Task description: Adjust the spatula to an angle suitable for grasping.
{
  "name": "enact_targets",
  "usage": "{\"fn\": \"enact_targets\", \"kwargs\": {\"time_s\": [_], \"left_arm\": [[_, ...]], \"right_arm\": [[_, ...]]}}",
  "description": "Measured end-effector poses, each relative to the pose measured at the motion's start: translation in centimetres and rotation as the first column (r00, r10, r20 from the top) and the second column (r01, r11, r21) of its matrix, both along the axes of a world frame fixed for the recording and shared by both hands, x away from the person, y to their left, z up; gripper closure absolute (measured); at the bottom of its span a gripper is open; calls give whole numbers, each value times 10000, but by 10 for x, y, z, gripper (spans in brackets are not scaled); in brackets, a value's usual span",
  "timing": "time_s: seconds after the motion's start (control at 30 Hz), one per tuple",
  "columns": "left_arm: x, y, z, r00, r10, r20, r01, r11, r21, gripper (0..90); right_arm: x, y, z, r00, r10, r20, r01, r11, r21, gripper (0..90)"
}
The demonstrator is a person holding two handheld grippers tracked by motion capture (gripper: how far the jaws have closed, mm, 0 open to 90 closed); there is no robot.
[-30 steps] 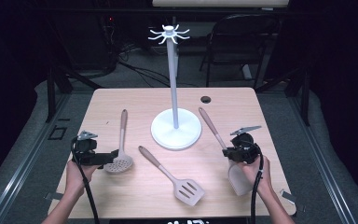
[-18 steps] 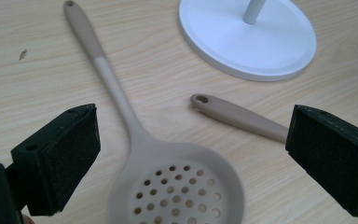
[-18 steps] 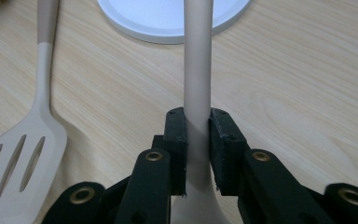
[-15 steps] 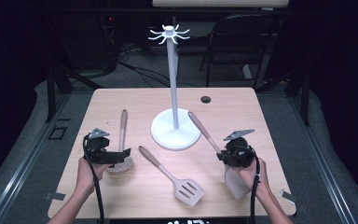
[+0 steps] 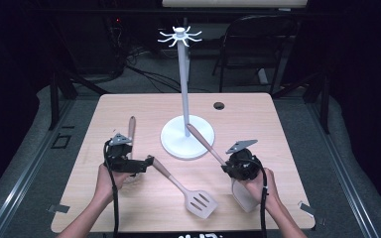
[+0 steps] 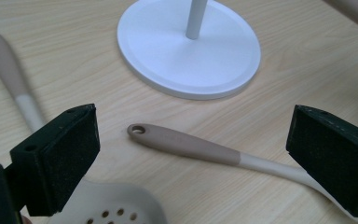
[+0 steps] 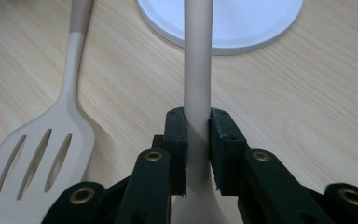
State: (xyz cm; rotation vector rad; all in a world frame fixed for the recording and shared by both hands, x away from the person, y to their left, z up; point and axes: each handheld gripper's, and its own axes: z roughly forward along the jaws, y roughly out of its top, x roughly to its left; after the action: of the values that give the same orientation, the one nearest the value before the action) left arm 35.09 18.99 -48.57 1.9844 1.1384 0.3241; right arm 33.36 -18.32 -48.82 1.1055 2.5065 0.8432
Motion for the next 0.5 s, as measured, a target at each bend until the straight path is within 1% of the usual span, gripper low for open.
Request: {"fn": "enact_targets", "kwargs": {"time_s": [0.07, 0.13, 0.23, 0.27, 0.3, 0.43, 0.5], "left_arm": [[0, -2, 1, 10000, -80, 5, 80, 10000, 7, 27], [1, -6, 1, 9999, -108, 51, 108, 9999, -76, 27], [2, -12, 2, 9995, -303, 18, 303, 9995, -122, 27], [2, -15, 1, 9995, -303, 32, 303, 9994, -186, 27], [2, -16, 2, 9993, -373, 73, 374, 9992, -165, 27], [3, -24, 2, 9987, -512, 72, 515, 9980, -357, 28], [3, -29, 3, 9982, -596, 73, 599, 9975, -383, 31]], "right_arm": [[0, 2, -1, 9999, 90, 53, -90, 10000, -3, 784], [0, 6, 0, 9998, 211, 46, -211, 9997, -157, 784], [1, 12, 0, 9993, 356, 114, -353, 9992, -210, 785], [1, 13, 0, 9992, 386, 118, -384, 9991, -200, 784], [1, 14, 0, 9991, 388, 168, -384, 9991, -201, 784], [2, 19, 1, 9986, 459, 269, -454, 9988, -189, 785], [2, 21, 1, 9984, 488, 291, -483, 9986, -196, 785]]}}
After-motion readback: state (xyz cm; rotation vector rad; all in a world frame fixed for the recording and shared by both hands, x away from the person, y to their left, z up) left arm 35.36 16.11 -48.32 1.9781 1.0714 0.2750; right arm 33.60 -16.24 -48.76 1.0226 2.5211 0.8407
